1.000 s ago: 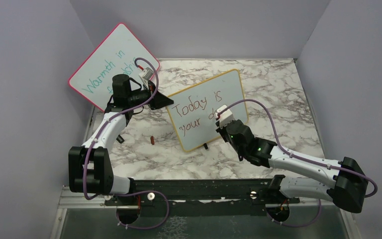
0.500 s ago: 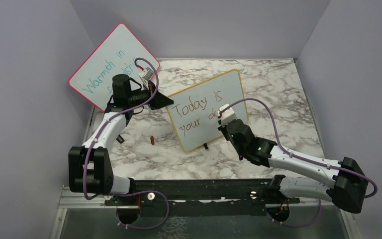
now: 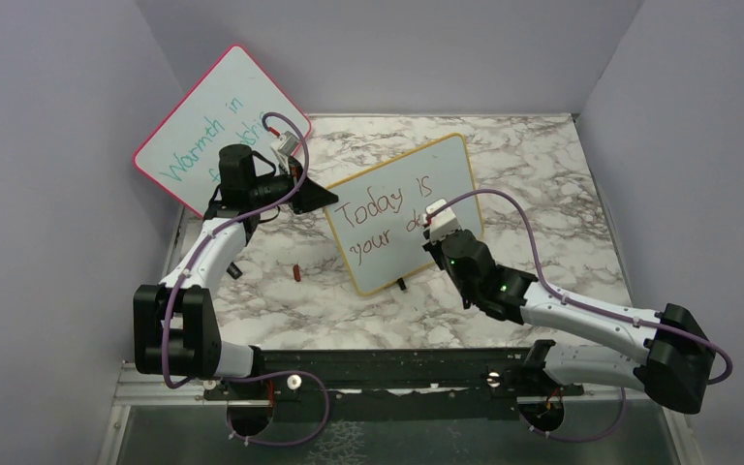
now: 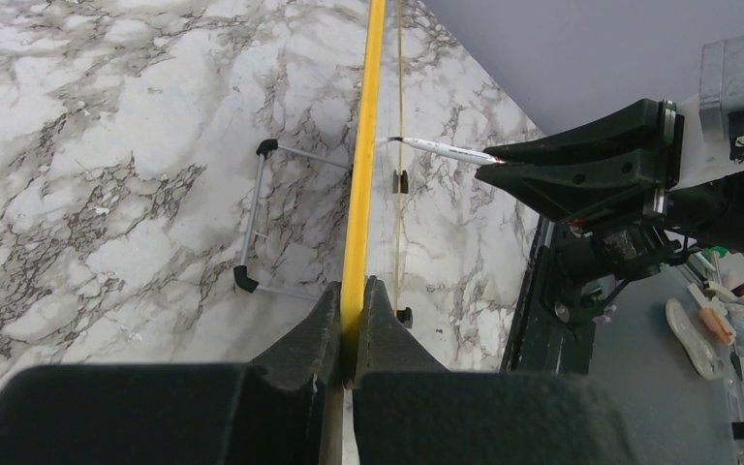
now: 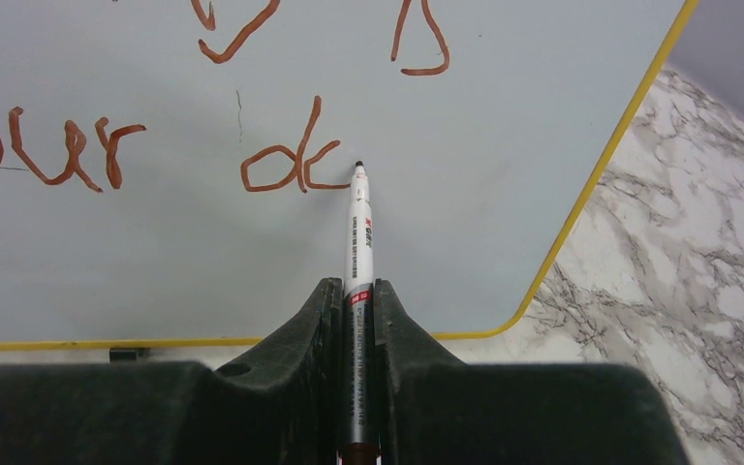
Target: Write a sentence on the whiteboard
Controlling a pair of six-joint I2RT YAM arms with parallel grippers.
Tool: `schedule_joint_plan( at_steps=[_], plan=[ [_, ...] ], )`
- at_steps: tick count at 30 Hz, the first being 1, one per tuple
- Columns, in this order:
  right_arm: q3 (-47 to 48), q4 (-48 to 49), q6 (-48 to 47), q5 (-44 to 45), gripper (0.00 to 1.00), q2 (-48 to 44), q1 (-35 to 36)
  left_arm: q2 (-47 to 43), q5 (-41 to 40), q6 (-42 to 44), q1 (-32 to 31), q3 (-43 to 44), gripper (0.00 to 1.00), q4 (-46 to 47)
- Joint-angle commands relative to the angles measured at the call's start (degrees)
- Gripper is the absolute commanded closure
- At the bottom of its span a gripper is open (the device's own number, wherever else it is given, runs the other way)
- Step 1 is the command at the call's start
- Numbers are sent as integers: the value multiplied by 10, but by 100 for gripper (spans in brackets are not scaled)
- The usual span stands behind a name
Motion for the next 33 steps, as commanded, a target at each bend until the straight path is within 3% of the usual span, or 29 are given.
schedule_joint_plan(
  at_steps=[1, 19, 33],
  plan=[
    [15, 33, -5, -30, 100, 6, -3, 18, -33, 46, 3, -2, 100, -39],
    [15, 19, -5, -67, 100, -14, -3, 17, -33, 46, 3, -2, 100, -39],
    [5, 0, 8, -12, 100, -13, -7, 16, -33, 46, 2, -2, 100, -39]
  ],
)
